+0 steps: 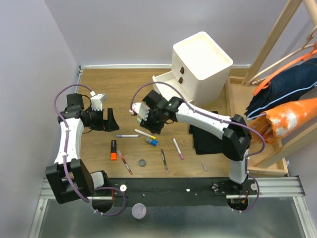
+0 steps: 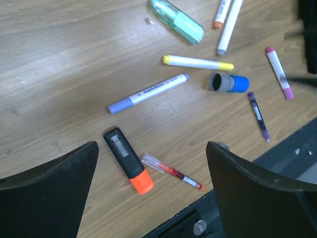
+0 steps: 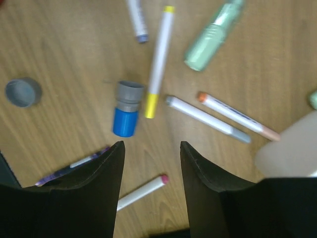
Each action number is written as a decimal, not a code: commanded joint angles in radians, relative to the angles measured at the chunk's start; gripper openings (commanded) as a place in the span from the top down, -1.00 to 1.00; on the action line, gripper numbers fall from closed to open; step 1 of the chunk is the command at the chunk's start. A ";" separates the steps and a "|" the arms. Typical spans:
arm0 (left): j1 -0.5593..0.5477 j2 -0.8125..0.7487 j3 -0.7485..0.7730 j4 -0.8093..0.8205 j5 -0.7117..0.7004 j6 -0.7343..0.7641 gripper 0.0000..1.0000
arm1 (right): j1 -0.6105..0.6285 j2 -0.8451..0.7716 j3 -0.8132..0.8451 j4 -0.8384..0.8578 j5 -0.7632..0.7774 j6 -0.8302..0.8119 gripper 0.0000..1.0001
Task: Sort the stationery into containers
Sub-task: Pick up the pen from the center of the board, then place the pen in the drawer.
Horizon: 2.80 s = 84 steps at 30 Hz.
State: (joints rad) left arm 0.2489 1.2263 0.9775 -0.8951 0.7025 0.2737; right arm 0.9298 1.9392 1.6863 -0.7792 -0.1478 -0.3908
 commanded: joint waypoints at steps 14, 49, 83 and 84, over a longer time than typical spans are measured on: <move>0.156 -0.006 0.009 0.128 -0.291 -0.151 -0.97 | 0.147 0.101 0.065 0.040 -0.018 0.081 0.02; 0.201 0.036 -0.005 0.148 -0.235 -0.166 -0.97 | 0.041 0.397 0.337 0.123 0.226 0.274 -0.34; 0.178 0.044 -0.019 0.225 -0.294 -0.209 -0.97 | -0.147 0.256 0.374 0.126 0.224 0.253 0.76; 0.178 0.045 -0.020 0.222 -0.290 -0.208 -0.97 | -0.167 0.244 0.375 0.132 0.240 0.250 0.81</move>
State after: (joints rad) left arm 0.4351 1.2984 0.9726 -0.7029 0.4404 0.0620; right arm 0.8745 2.3142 2.0407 -0.6781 0.0120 -0.1253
